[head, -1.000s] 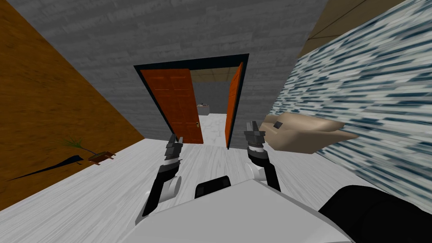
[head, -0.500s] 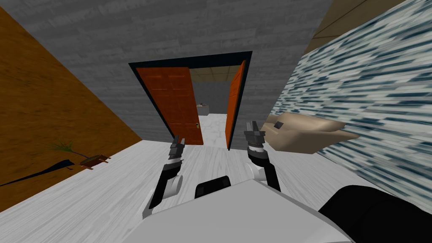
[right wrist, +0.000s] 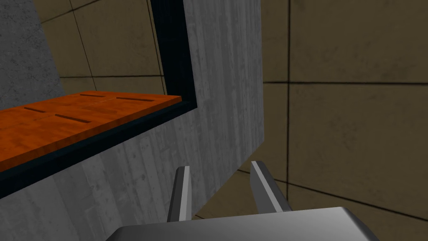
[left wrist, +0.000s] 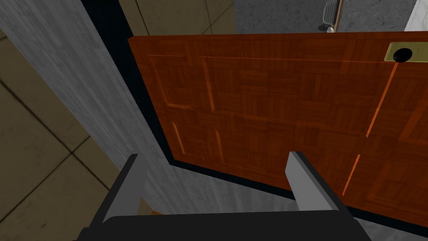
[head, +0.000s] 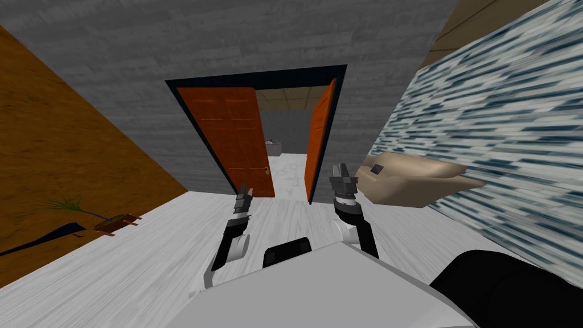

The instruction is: Push the door open

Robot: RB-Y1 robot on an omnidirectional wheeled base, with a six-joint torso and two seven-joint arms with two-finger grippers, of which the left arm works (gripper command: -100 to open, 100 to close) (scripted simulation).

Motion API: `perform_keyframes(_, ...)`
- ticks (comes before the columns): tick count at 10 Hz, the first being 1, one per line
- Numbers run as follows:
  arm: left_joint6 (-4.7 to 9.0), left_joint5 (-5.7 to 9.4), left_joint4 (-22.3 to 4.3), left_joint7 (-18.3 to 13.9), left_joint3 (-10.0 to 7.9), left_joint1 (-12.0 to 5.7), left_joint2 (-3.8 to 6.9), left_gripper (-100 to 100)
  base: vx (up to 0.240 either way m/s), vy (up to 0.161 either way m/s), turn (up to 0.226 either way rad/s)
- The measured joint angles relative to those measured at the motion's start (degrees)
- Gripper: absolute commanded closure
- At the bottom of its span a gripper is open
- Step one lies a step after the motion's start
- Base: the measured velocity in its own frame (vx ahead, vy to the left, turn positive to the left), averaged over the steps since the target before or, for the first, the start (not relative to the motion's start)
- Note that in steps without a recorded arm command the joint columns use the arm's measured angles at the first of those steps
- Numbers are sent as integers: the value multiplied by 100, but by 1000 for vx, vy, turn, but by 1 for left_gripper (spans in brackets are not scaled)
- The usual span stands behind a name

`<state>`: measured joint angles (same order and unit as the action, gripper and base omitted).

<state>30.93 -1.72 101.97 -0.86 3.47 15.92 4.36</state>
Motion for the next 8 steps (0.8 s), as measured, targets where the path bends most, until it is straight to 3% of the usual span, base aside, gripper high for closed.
perform_keyframes(3, 125, -3, -487, -60, -32, -195, 64, -100, 94, 54, -33)
perform_keyframes(8, 284, -34, -1260, -91, -48, -529, 71, -100, 77, 50, -26)
